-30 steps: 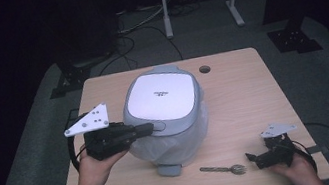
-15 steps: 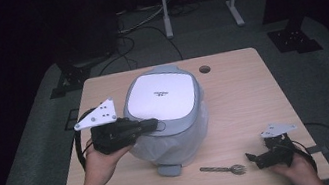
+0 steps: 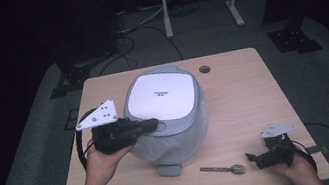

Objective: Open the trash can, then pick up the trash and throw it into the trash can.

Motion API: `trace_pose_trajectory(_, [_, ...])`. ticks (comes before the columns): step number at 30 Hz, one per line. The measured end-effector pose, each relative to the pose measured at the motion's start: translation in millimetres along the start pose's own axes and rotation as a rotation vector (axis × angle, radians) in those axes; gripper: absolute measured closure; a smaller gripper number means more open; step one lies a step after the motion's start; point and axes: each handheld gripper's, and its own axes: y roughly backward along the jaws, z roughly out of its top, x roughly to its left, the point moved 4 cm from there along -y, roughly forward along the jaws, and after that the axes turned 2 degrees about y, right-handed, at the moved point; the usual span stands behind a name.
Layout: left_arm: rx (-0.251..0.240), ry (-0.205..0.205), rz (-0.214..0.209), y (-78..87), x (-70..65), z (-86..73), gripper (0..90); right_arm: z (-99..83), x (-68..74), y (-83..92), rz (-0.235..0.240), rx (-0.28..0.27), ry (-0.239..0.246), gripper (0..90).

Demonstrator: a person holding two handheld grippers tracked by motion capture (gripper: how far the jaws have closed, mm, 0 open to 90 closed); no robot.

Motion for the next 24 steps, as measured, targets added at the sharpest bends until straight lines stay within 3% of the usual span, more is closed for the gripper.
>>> trace_pose_trajectory(11, [0.001, -0.013, 0.004, 1.8, -1.5, 0.3, 89.9, -0.2, 0.0, 0.2, 0.0, 0.001, -0.001, 0.0])
trace_pose_trajectory(14, [-0.018, -0.005, -0.009, 5.7, -2.9, 1.8, 89.4, -0.1, 0.0, 0.1, 0.0, 0.0, -0.001, 0.0])
trace_pose_trajectory(24, [-0.026, -0.001, 0.023, 22.7, -4.6, 2.1, 85.3, -0.4, 0.1, 0.4, 0.0, 0.0, -0.001, 0.0])
